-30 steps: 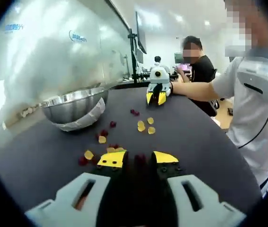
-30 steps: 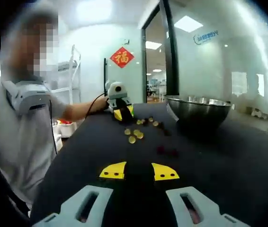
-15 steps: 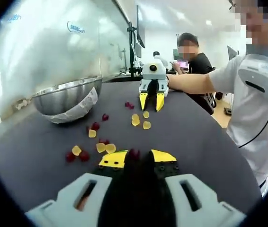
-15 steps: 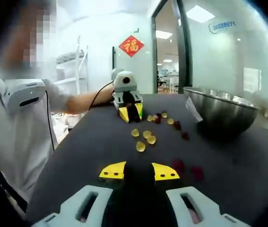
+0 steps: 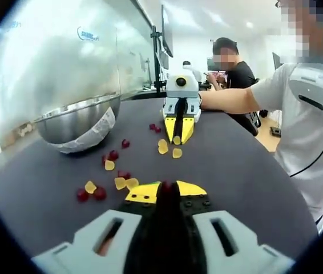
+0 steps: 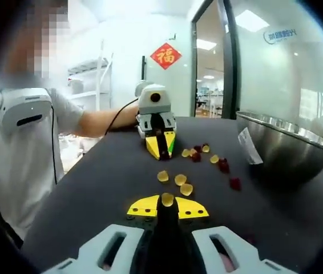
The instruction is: Pick candy and put bowl
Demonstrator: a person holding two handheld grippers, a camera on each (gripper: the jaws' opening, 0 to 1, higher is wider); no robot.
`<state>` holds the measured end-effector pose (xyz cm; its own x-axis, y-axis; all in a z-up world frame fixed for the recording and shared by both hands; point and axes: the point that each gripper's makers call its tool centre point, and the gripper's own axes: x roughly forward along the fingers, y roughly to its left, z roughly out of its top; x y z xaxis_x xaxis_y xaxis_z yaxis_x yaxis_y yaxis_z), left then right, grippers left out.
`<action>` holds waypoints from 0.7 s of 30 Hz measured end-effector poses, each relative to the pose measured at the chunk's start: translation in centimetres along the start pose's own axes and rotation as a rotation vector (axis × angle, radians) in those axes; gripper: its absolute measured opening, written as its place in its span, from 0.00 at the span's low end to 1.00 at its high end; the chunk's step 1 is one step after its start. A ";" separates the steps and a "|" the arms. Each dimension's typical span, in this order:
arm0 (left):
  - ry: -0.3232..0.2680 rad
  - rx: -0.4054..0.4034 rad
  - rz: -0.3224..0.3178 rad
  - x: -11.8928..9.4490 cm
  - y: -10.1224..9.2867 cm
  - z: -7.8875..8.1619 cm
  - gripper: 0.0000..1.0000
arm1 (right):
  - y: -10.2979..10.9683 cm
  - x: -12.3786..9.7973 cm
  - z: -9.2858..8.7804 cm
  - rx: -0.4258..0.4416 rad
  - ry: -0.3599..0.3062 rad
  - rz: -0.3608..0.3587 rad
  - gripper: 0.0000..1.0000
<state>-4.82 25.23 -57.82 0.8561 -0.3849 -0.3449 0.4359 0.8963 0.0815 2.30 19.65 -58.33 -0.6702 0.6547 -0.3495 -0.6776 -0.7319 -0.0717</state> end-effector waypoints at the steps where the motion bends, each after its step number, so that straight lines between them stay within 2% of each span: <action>1: -0.001 0.001 0.000 0.0 0.0 0.0 0.04 | 0.0 0.0 0.0 -0.003 -0.002 -0.002 0.04; 10: -0.013 0.034 0.019 -0.1 0.4 0.4 0.03 | -0.1 0.0 0.1 -0.016 -0.015 -0.013 0.03; 11: -0.040 0.038 0.045 -0.1 0.9 1.1 0.03 | -0.2 0.0 0.1 -0.016 -0.016 -0.012 0.03; 13: -0.083 0.034 0.059 -0.5 1.2 2.2 0.03 | -0.2 0.0 0.1 -0.016 -0.018 -0.012 0.03; 14: -0.118 0.061 0.087 -0.7 1.7 3.2 0.03 | -0.2 0.0 0.1 -0.017 -0.018 -0.013 0.03; 16: -0.188 0.051 0.140 -1.3 2.8 5.2 0.03 | -0.2 0.0 0.1 -0.019 -0.020 -0.015 0.03; 18: -0.250 0.117 0.212 -2.1 4.1 8.0 0.03 | -0.2 0.0 0.1 -0.019 -0.021 -0.014 0.03; 19: -0.265 0.151 0.233 -2.3 4.5 8.8 0.03 | -0.2 0.0 0.1 -0.018 -0.021 -0.014 0.03; 21: -0.292 0.156 0.278 -2.8 6.0 10.6 0.03 | -0.3 0.0 0.1 -0.017 -0.021 -0.014 0.03</action>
<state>-1.63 29.34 -46.47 0.9797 -0.1999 -0.0130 0.1954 0.9392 0.2822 2.43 19.86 -58.23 -0.6671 0.6687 -0.3283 -0.6820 -0.7256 -0.0919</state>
